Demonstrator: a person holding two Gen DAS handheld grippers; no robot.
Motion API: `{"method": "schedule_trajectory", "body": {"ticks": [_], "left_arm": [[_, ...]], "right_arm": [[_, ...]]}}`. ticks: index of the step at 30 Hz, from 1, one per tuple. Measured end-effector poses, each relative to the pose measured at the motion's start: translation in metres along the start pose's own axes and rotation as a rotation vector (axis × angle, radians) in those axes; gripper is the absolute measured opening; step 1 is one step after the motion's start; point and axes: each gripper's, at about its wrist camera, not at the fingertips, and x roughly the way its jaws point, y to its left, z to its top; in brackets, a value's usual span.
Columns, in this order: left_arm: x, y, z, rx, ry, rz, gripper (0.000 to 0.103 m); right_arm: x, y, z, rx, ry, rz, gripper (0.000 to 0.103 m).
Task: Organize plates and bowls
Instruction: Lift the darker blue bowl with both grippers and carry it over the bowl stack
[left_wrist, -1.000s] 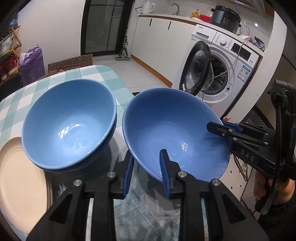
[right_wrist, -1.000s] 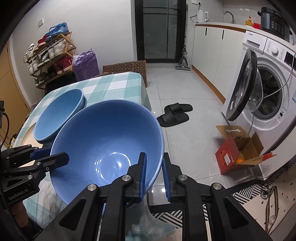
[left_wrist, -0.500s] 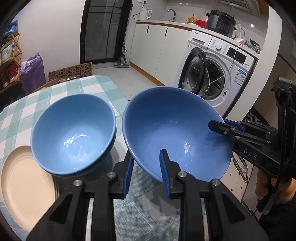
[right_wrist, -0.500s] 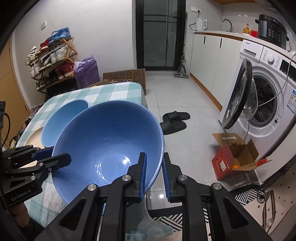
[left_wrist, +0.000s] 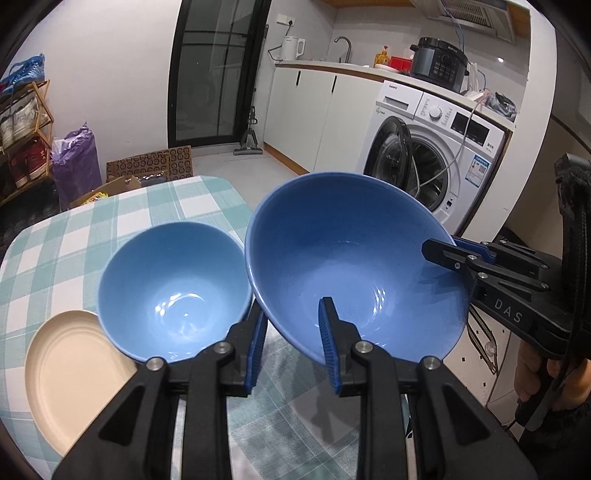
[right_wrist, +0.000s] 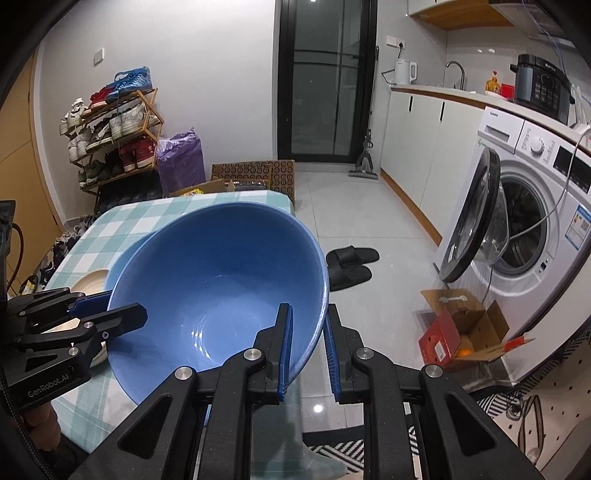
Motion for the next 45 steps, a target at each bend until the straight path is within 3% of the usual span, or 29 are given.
{"method": "schedule_trajectory", "body": {"ticks": [17,45], "left_arm": [[-0.026,0.043,0.014,-0.048,-0.064,0.052,0.027],[-0.027,0.125,0.014,-0.143,-0.071,0.140,0.027]], "right_arm": [[-0.004,0.052,0.039,-0.036,-0.061,0.032,0.017],[0.057,0.131,0.083,-0.086,-0.049,0.110,0.017]]}}
